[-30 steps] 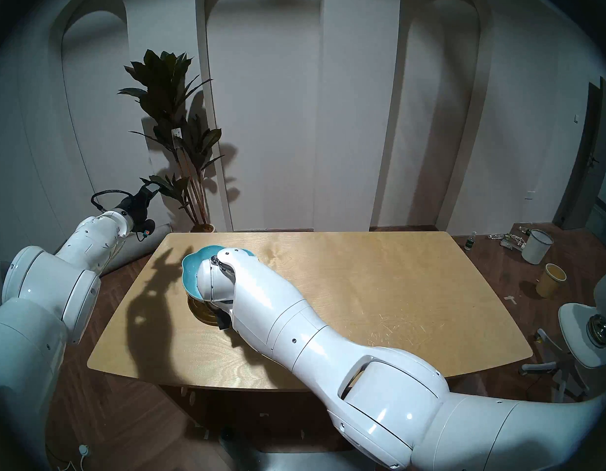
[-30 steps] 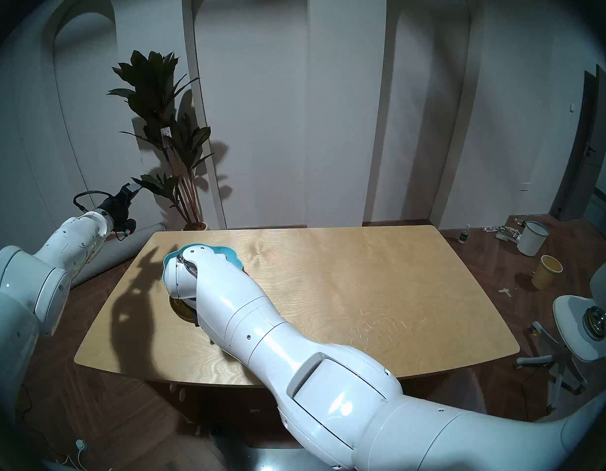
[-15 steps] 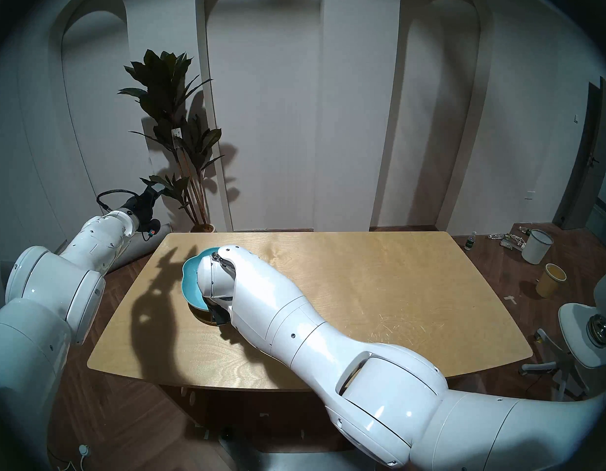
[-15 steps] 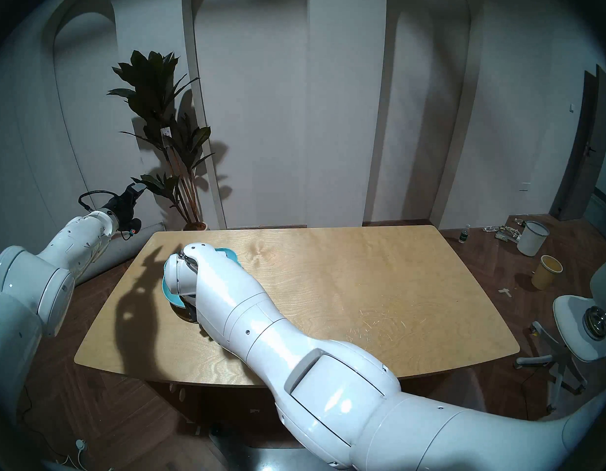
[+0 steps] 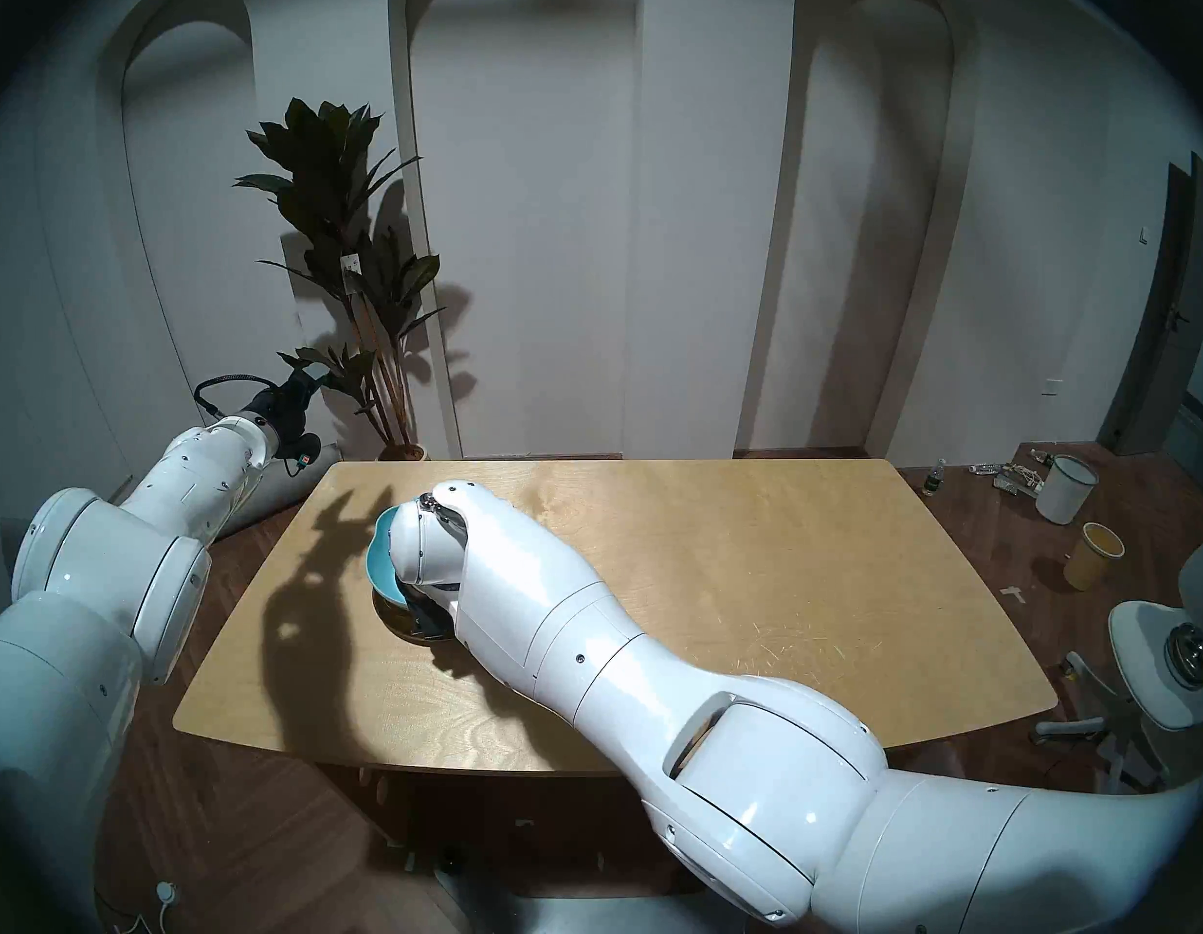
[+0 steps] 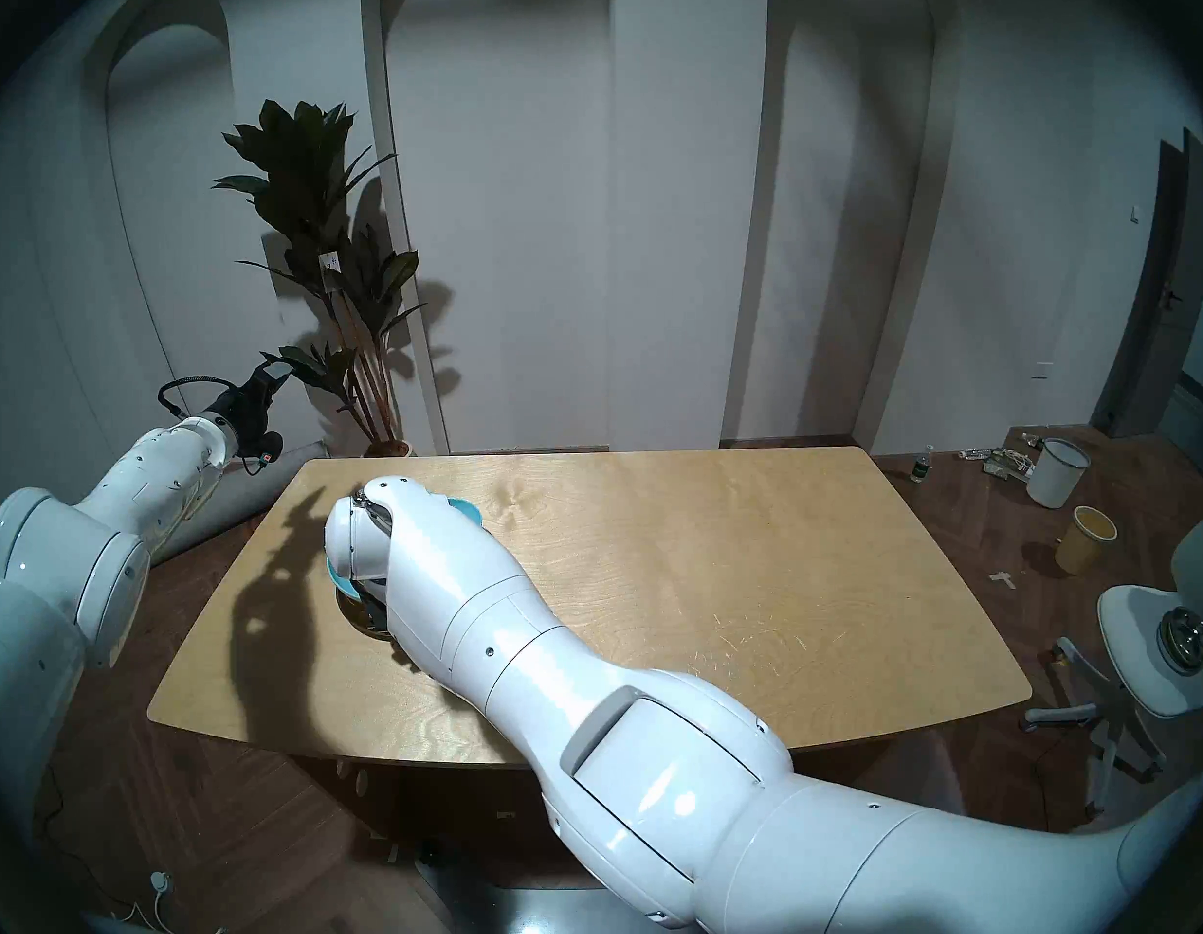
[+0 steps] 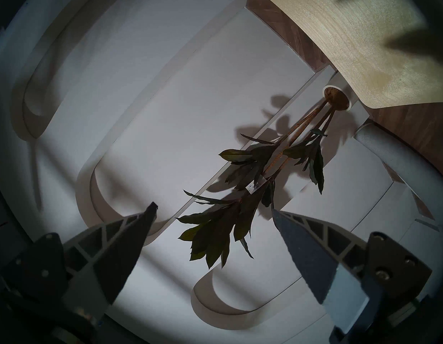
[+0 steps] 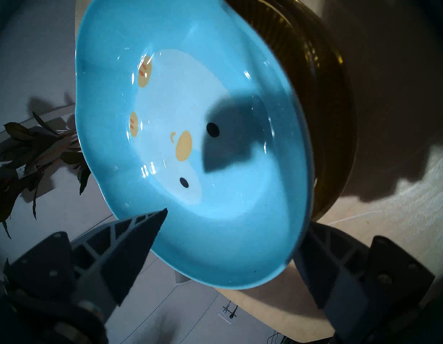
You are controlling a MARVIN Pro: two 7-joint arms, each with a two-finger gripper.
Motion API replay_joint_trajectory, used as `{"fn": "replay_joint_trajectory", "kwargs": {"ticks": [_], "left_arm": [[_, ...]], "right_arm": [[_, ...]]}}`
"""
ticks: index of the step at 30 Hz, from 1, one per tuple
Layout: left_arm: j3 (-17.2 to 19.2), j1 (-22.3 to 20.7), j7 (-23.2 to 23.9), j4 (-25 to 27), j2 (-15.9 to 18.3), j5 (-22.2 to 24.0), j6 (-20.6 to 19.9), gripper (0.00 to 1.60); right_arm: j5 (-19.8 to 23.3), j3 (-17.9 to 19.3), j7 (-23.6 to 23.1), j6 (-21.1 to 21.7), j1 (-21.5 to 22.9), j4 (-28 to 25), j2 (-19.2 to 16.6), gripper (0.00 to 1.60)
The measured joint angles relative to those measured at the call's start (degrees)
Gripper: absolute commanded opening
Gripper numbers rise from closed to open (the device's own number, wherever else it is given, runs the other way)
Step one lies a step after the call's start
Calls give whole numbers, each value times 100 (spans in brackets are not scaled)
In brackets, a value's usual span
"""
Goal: Stack the plates into one stack
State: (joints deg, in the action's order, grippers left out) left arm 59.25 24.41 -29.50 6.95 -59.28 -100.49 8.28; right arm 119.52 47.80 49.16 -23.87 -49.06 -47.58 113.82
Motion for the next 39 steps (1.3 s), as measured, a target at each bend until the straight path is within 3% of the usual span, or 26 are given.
{"fn": "replay_joint_trajectory", "kwargs": {"ticks": [2,6,12,13,14,39], "left_arm": [[-1,-1,8,5,-8,-1,-3,160],[-3,-1,22,20,-27,-2,-8,160],[-7,-1,42,33,-54,-10,-14,160],[-8,-1,45,36,-58,-11,-15,160],[-10,-1,50,41,-65,-15,-17,160],[56,-177,255,119,-45,-79,-97,160]], "right_arm": [[27,-13,-6,17,7,7,0,139],[94,-68,-12,56,30,9,1,136],[183,-166,-14,107,81,-39,2,141],[195,-180,-14,114,88,-53,2,156],[220,-207,-14,128,102,-79,2,160],[625,-737,-10,271,243,-337,12,160]]}}
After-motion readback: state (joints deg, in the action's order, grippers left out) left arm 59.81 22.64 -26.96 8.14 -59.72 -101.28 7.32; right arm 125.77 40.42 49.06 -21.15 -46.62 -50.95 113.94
